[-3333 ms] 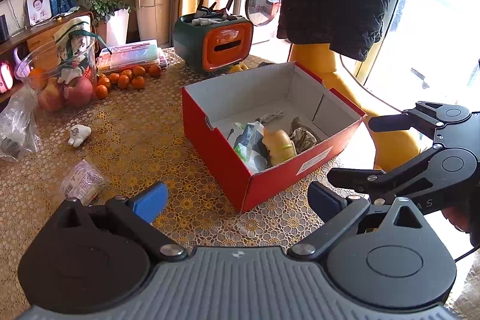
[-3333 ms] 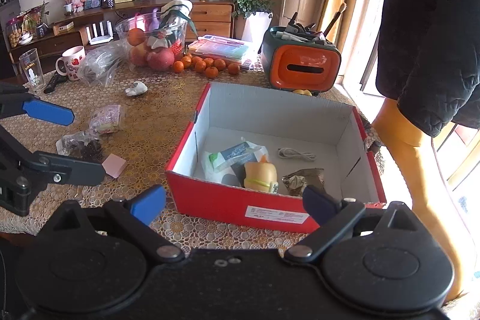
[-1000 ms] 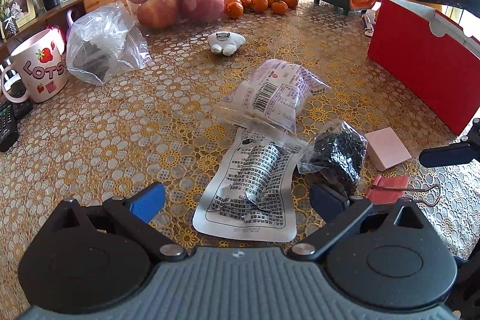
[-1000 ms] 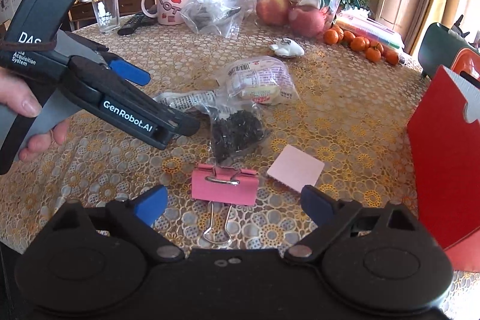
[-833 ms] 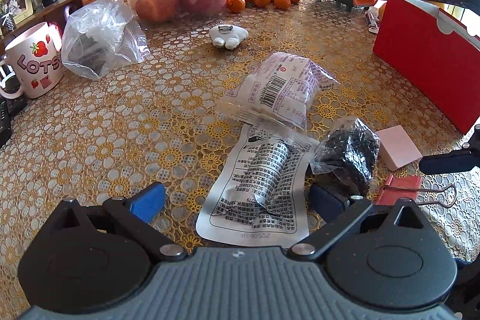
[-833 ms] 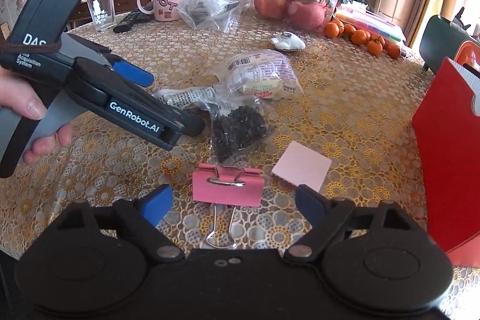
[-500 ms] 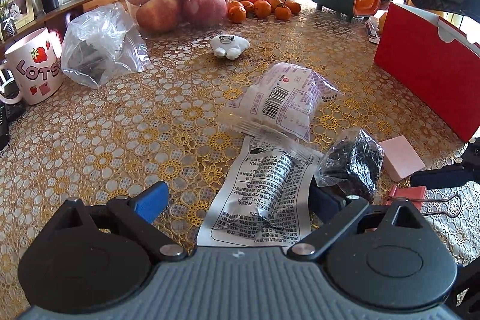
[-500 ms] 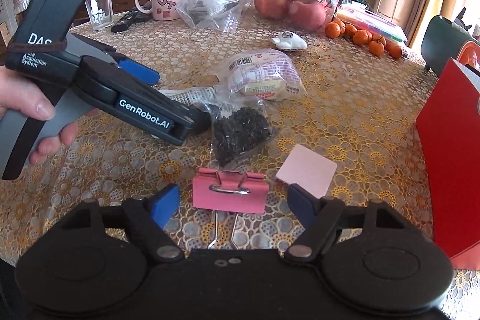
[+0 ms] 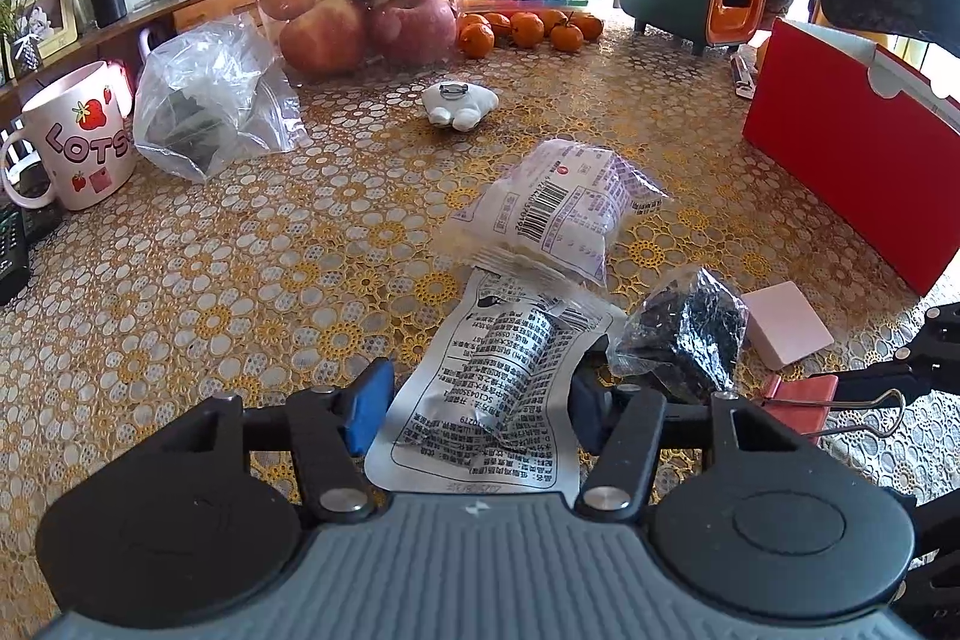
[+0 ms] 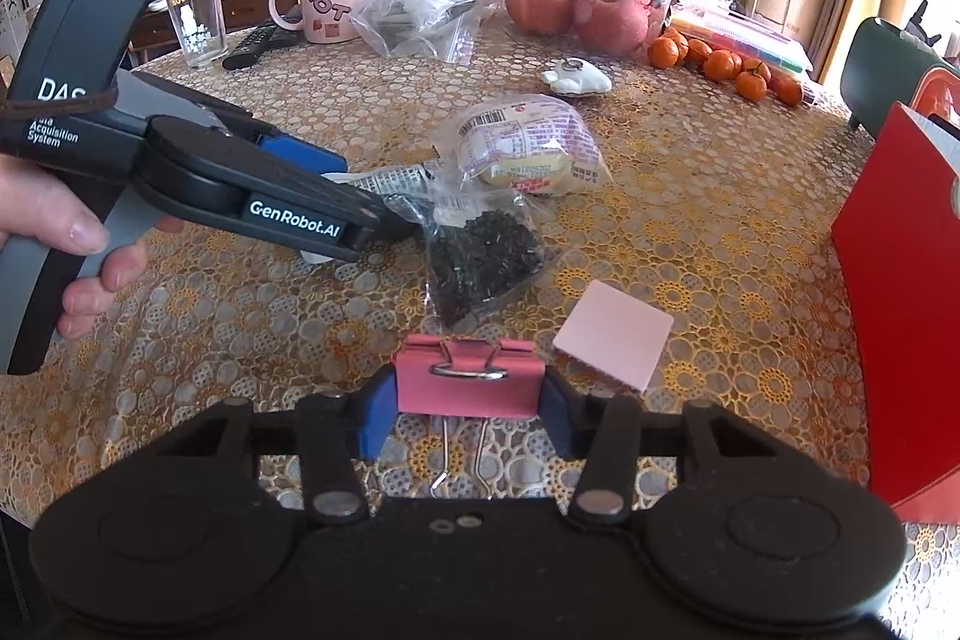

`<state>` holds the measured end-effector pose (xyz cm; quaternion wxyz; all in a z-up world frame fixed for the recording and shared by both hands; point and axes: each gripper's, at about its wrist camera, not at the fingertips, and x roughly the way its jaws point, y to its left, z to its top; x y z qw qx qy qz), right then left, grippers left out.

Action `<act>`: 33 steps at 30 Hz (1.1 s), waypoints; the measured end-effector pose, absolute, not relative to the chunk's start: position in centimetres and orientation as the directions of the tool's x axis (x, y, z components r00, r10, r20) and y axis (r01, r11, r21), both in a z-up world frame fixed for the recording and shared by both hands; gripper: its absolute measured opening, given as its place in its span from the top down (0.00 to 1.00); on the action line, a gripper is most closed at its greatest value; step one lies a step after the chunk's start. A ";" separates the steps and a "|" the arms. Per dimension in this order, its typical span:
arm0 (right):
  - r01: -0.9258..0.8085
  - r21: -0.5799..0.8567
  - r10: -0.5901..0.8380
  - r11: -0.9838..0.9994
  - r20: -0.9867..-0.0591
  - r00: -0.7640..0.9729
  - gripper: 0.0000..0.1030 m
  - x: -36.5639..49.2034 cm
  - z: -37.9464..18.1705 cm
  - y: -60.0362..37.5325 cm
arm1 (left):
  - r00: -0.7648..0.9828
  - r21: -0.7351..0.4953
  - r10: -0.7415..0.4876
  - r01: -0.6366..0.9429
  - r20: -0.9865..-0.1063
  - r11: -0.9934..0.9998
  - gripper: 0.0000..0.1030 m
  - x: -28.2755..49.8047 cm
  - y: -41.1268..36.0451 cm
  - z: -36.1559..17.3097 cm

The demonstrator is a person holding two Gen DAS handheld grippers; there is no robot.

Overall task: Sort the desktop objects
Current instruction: 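Carry sachet with left gripper while right gripper carries binder clip over red box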

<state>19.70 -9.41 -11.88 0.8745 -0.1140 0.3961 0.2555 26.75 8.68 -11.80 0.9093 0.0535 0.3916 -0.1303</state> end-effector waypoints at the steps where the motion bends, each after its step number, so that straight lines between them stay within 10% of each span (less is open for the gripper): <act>1: -0.538 0.002 0.358 0.843 -0.749 0.557 0.53 19.6 -11.8 -9.5 | 0.659 -0.007 -0.195 0.276 -0.726 0.961 0.44 26.6 8.7 -11.8; 33: -0.465 0.047 0.363 0.884 -0.695 0.620 0.53 15.9 -7.8 -17.2 | 0.634 -0.069 -0.169 0.180 -0.755 0.981 0.47 16.3 5.1 -8.7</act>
